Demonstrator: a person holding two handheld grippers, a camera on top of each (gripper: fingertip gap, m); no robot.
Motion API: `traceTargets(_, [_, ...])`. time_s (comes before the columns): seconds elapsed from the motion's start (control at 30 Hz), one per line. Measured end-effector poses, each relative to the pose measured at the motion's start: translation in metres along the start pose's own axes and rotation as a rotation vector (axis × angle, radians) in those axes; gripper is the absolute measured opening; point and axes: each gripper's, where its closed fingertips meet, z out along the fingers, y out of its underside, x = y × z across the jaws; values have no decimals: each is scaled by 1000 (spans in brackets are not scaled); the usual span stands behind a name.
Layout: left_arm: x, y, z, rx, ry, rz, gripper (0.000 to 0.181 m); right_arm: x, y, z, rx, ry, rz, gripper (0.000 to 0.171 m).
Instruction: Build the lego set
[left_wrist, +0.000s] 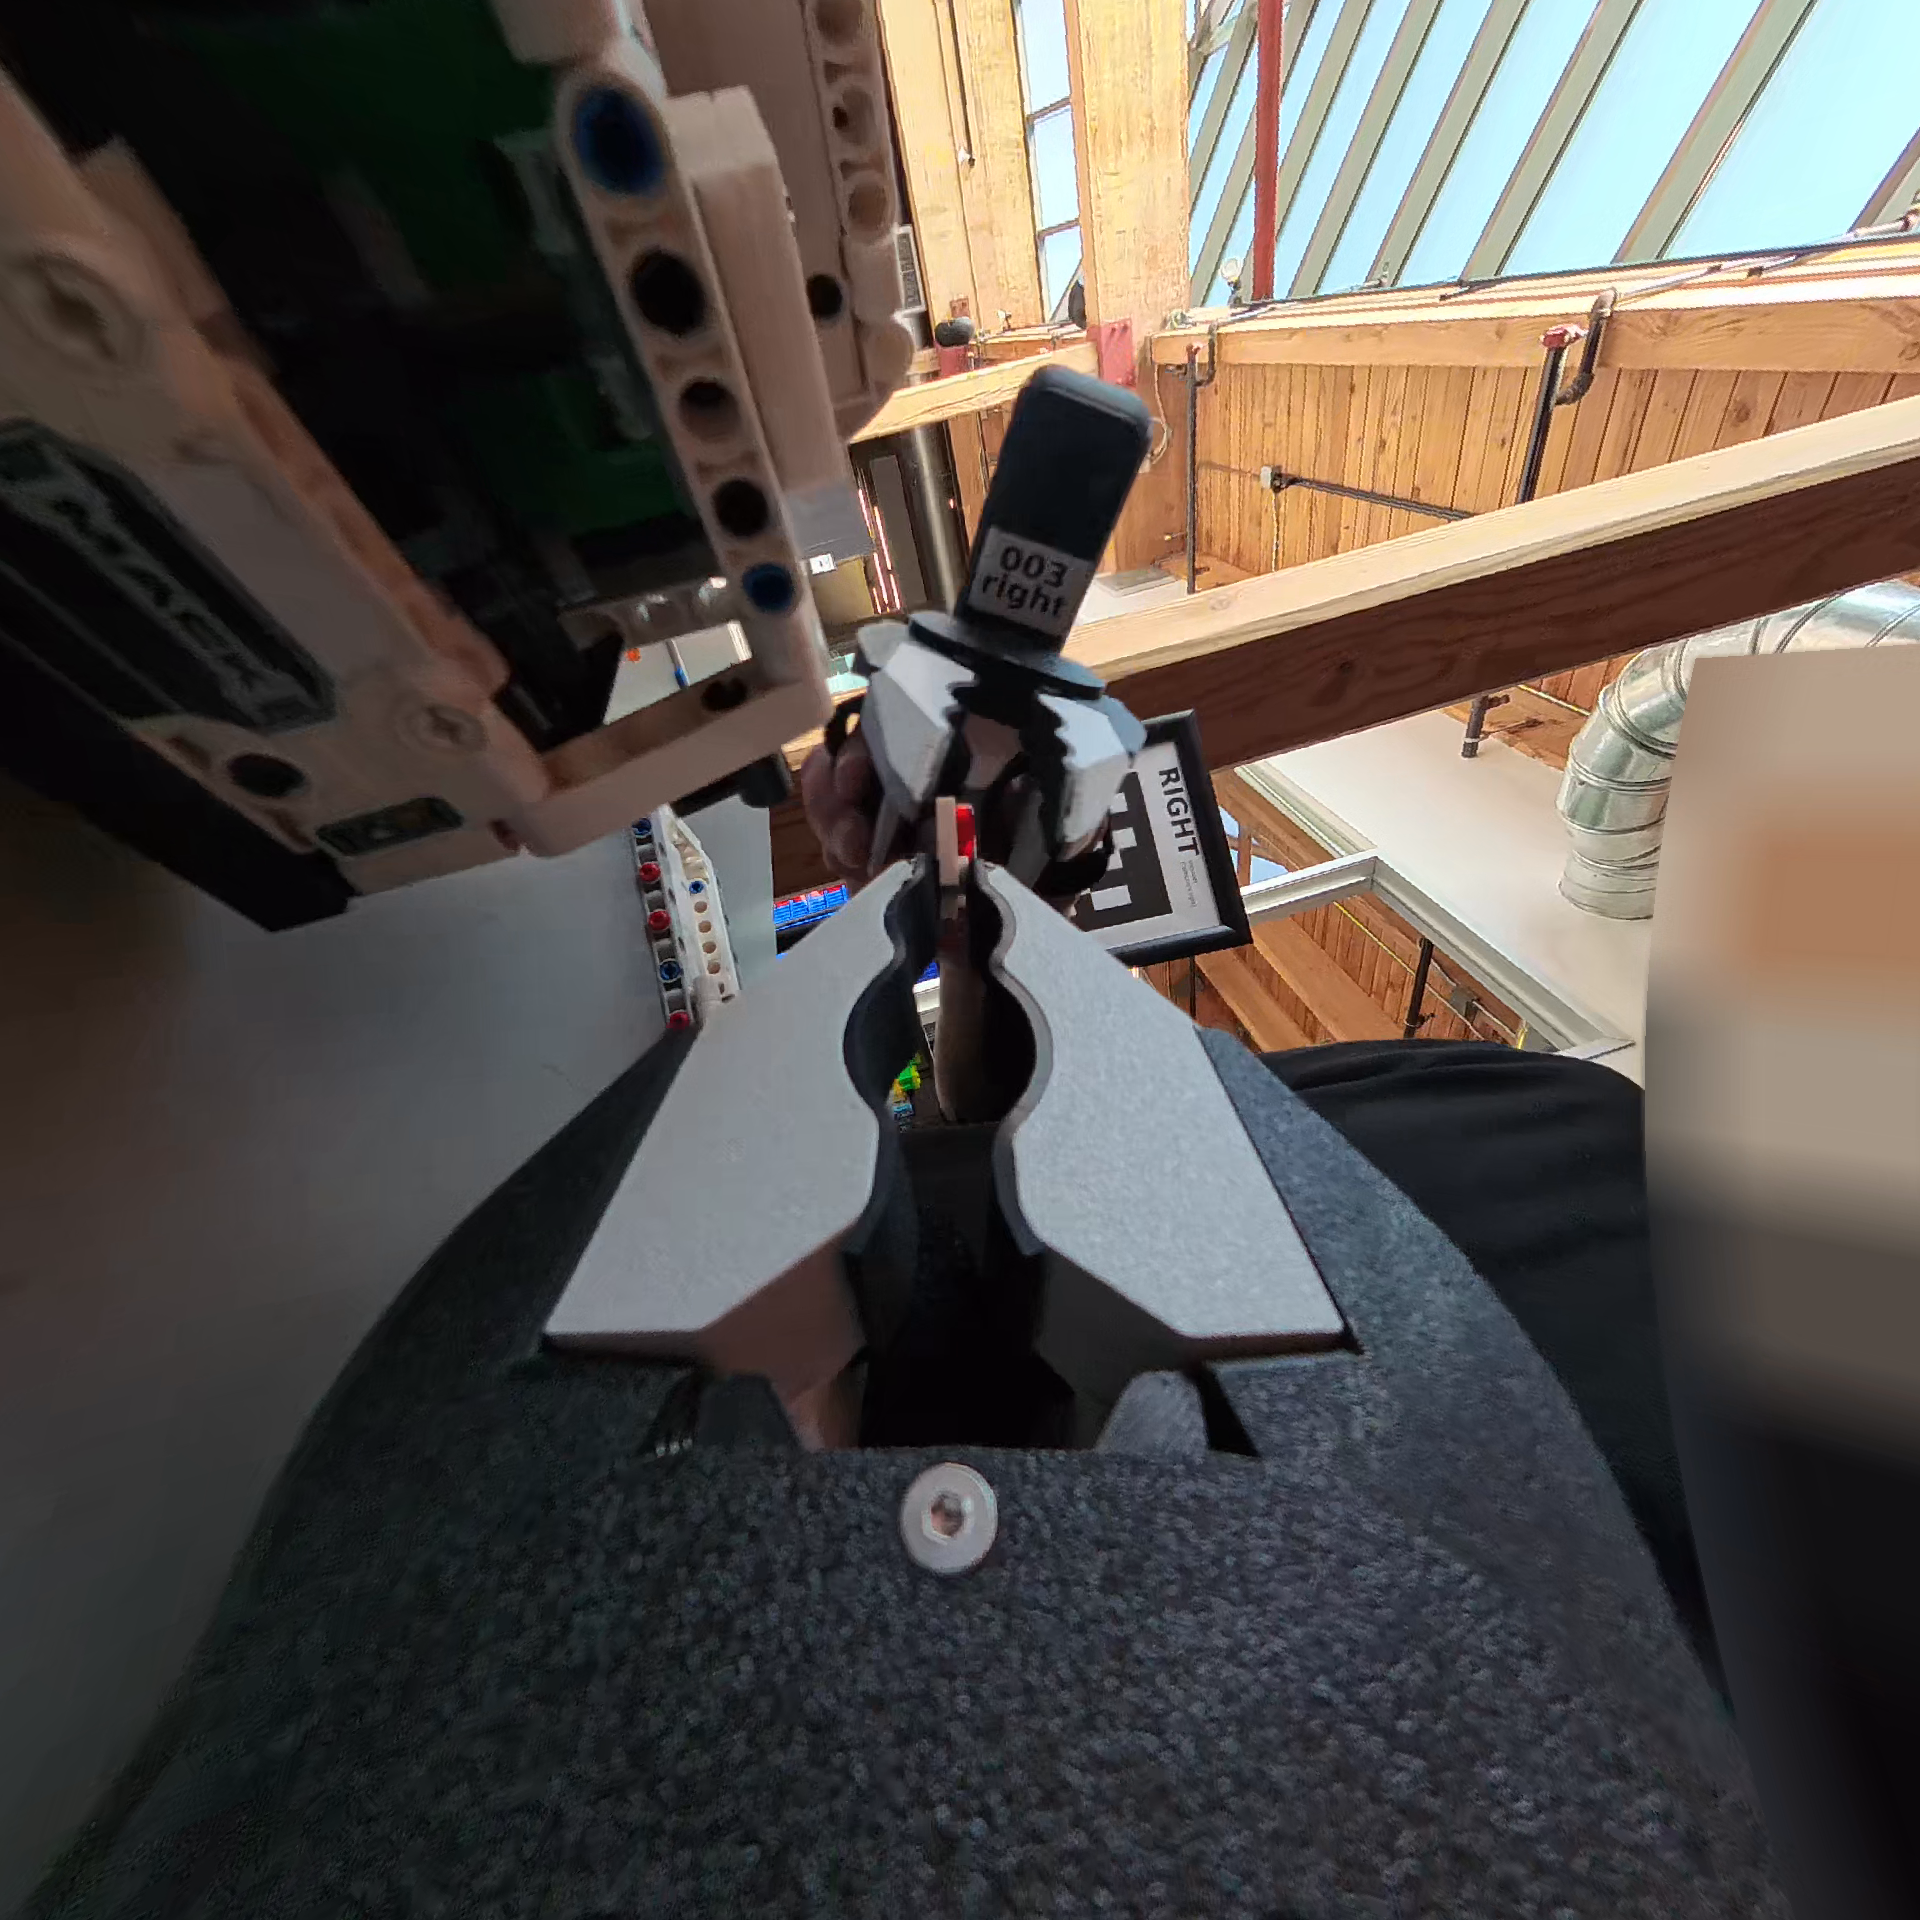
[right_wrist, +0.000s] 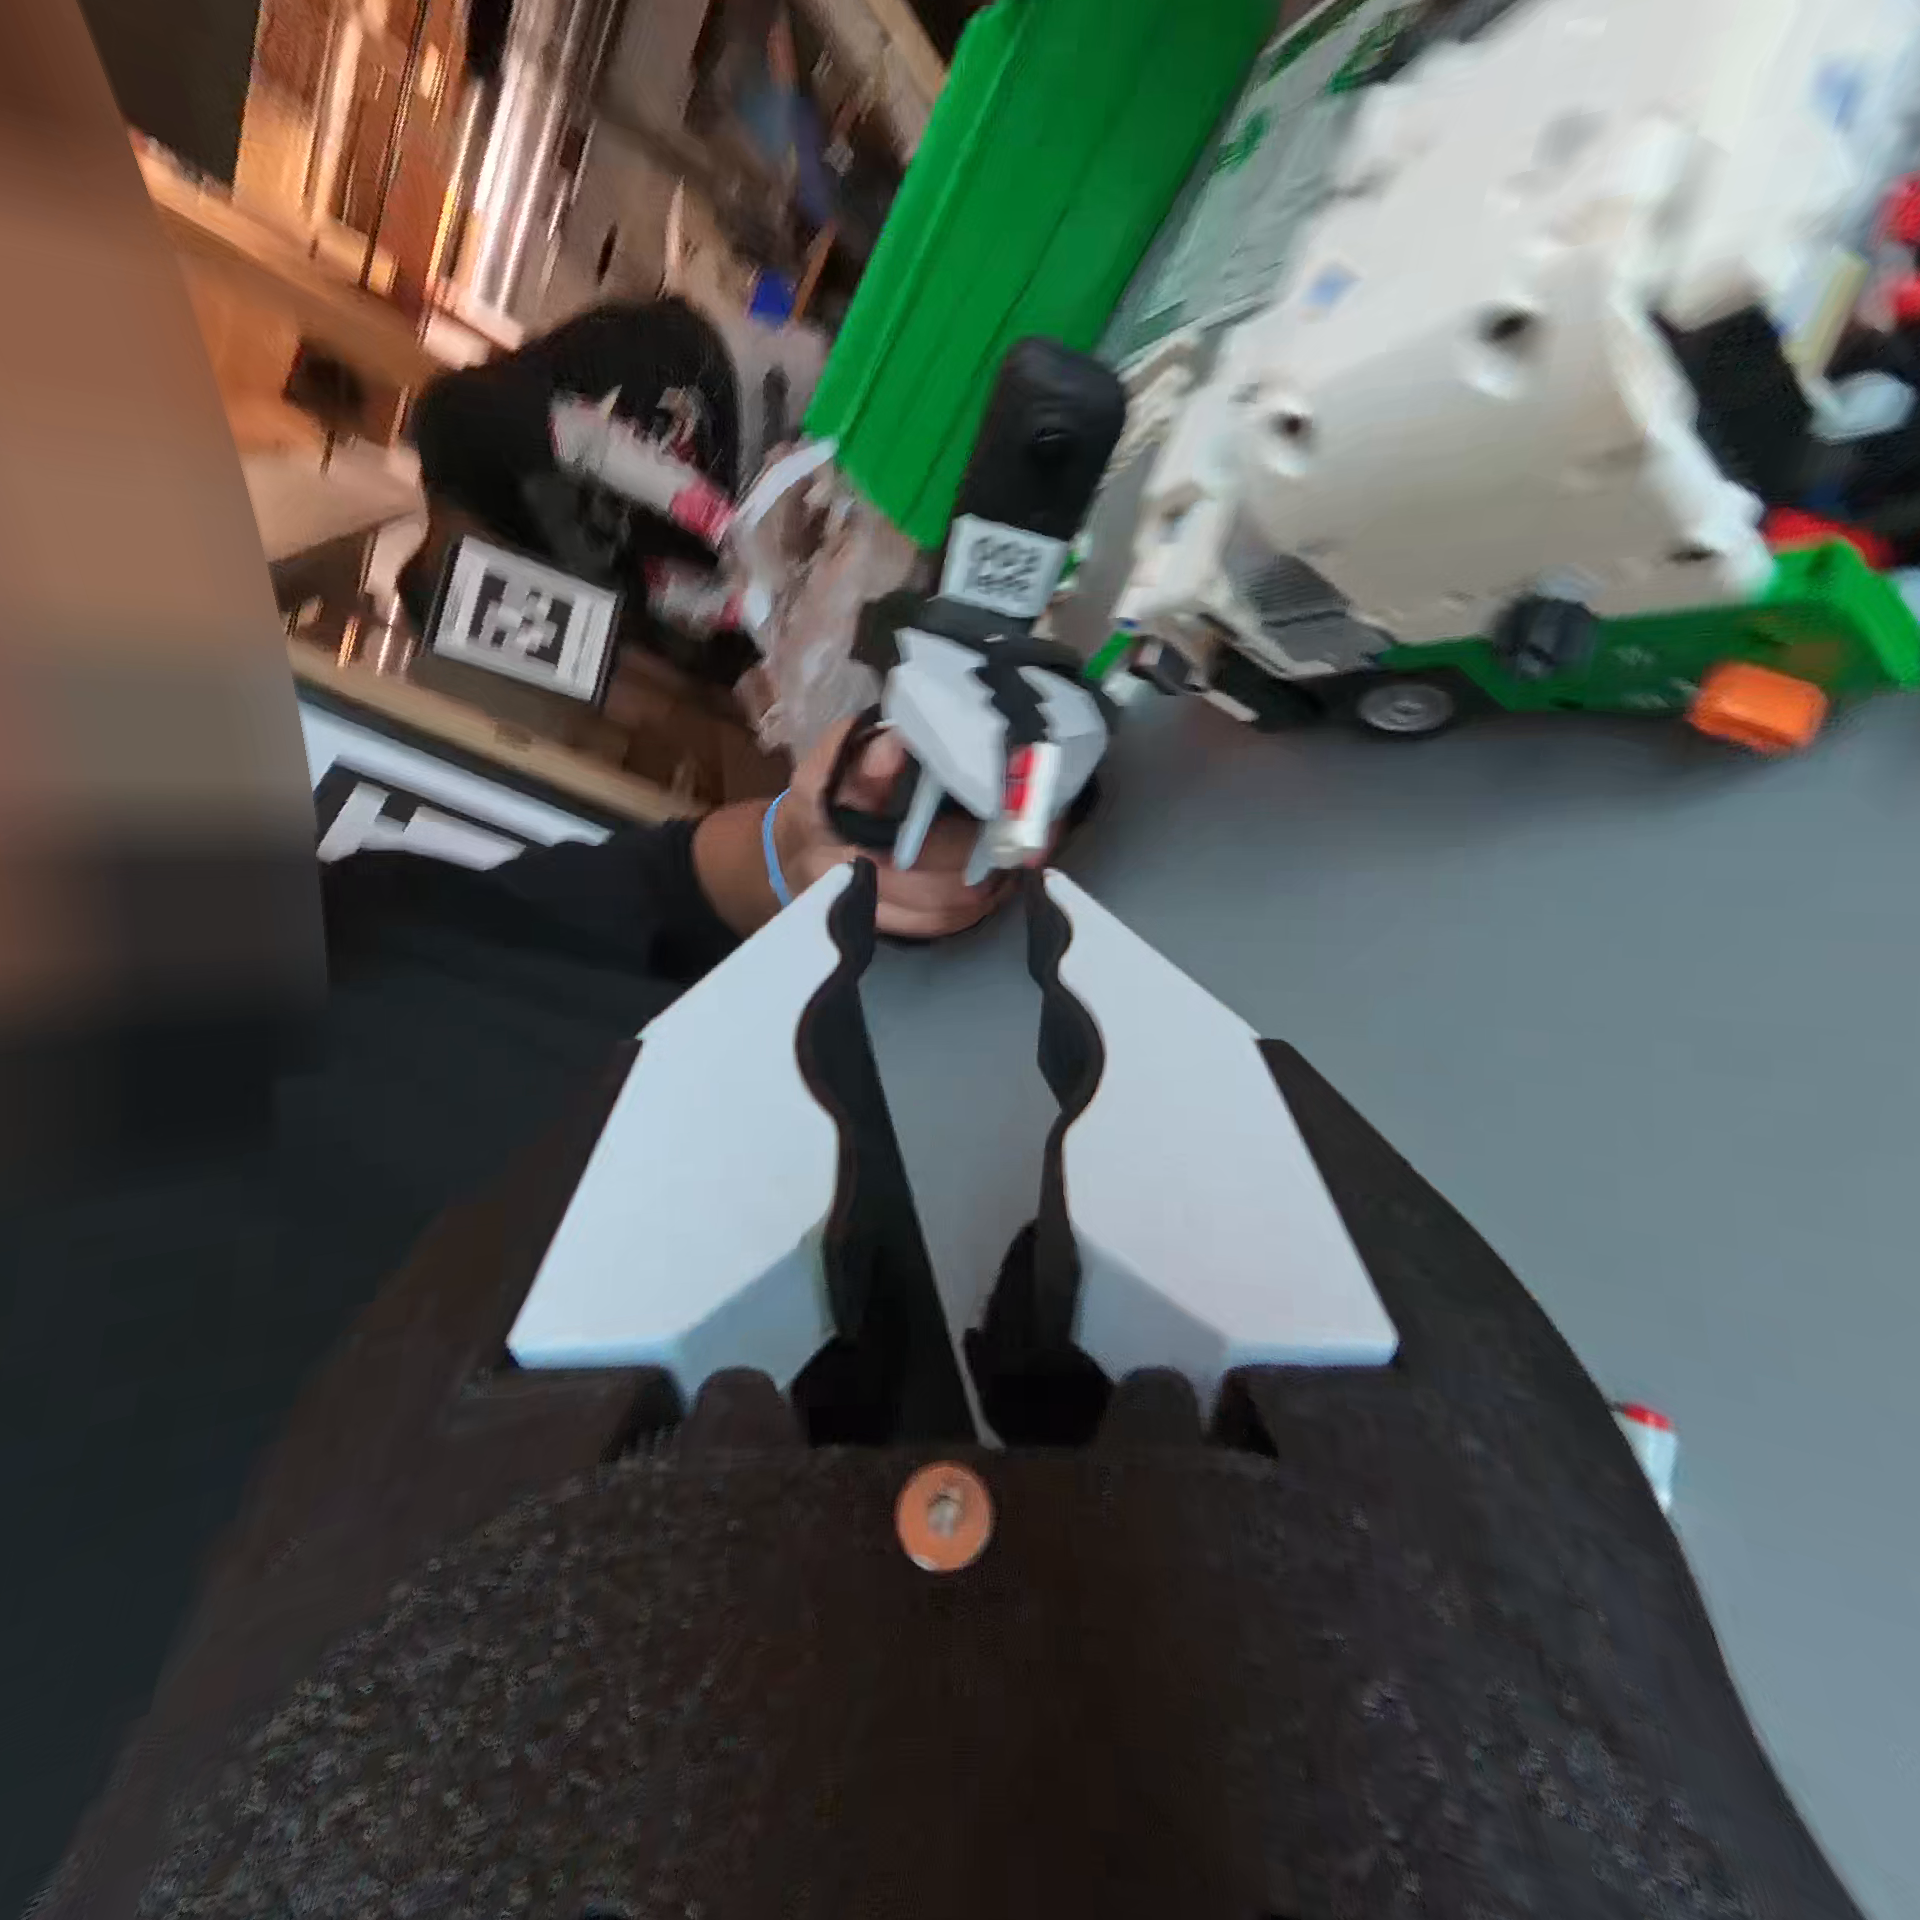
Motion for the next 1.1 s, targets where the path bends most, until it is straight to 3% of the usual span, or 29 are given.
traceTargets(0.17, [1, 6, 3, -19, 18, -20, 2, 11, 2, 14, 107, -76, 202, 24])
traceTargets(0.57, [-1, 5, 4, -12, 10, -27, 2, 10, 6, 22, 37, -111, 202, 8])
traceTargets(0.73, [-2, 6, 4, -11, -12, -2, 3, 11, 7, 21, 20, -97, 200, 7])
traceTargets(0.93, [2, 7, 5, -35, -38, 104, 2, 6, 8, 20, 40, -183, 295, 7])
traceTargets(1.1, [4, 7, 6, -38, -13, 78, 2, 4, 6, 19, 67, -245, 350, 7])
